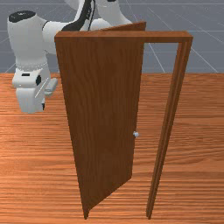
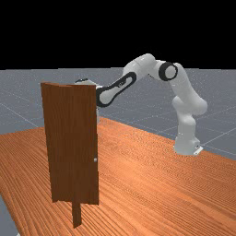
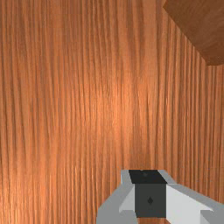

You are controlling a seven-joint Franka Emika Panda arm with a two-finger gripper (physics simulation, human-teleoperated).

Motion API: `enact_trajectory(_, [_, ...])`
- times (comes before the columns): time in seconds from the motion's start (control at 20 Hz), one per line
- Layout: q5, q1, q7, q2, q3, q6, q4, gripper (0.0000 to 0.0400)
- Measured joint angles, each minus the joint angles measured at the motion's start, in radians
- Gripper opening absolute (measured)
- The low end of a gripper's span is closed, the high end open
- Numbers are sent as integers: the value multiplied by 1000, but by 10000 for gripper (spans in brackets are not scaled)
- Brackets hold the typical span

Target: Close the door

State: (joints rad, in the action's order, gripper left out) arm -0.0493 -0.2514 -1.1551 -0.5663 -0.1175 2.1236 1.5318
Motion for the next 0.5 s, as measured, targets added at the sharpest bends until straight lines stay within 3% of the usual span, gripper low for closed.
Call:
enact_trajectory(0.1, [1, -43, -1, -1, -23, 5, 7, 0])
enact_trajectory(0.5, [4, -46, 2, 0, -27, -5, 7, 0])
